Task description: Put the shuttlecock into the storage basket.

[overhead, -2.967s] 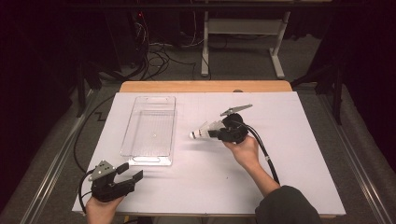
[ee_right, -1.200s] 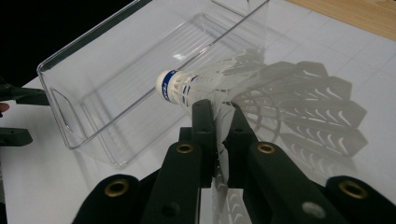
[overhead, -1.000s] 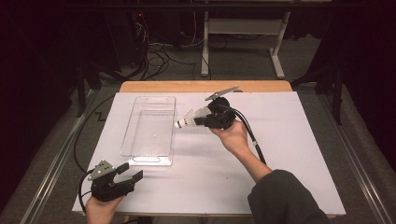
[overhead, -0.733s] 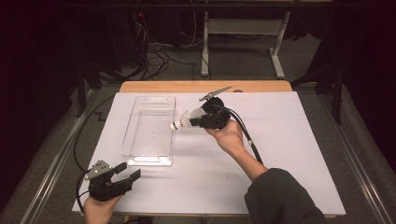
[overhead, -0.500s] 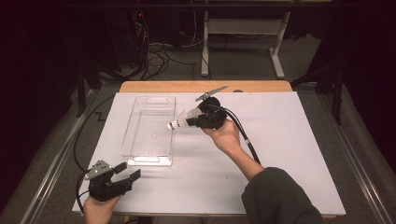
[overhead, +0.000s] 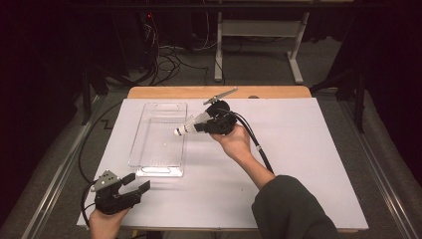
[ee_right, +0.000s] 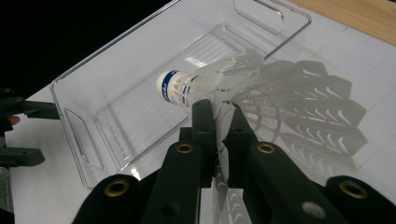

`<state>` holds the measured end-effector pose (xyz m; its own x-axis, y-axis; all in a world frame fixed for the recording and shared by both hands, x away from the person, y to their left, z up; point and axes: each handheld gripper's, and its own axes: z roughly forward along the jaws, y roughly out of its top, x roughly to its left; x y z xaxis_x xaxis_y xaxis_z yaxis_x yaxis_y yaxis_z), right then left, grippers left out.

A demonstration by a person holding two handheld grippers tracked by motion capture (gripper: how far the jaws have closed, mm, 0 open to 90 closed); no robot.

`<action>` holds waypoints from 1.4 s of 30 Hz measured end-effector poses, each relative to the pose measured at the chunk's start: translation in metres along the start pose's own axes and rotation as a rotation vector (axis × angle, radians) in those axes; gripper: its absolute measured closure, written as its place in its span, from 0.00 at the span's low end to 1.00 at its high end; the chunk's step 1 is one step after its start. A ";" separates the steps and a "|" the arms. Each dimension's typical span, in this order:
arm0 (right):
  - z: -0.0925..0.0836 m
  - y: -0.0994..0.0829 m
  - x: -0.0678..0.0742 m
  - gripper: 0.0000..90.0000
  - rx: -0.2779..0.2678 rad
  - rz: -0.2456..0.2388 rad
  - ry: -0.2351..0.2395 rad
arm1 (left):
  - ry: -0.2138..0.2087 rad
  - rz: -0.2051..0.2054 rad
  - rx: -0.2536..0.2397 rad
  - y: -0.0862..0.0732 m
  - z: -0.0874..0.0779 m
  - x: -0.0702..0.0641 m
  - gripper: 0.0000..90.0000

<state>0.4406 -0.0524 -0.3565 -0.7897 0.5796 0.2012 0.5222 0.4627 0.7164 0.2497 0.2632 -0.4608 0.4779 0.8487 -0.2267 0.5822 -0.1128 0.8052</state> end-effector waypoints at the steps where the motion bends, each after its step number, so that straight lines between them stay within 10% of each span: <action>1: 0.001 0.001 0.000 0.97 -0.002 -0.002 0.001 | 0.001 0.001 -0.001 0.000 0.000 0.000 0.36; 42: 0.056 0.026 0.025 0.97 0.045 -0.026 0.002 | -0.005 0.015 -0.005 0.000 -0.002 0.000 0.37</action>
<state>0.4520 0.0118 -0.3706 -0.8037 0.5657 0.1846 0.5155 0.5069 0.6909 0.2483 0.2638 -0.4595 0.4901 0.8443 -0.2170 0.5716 -0.1233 0.8112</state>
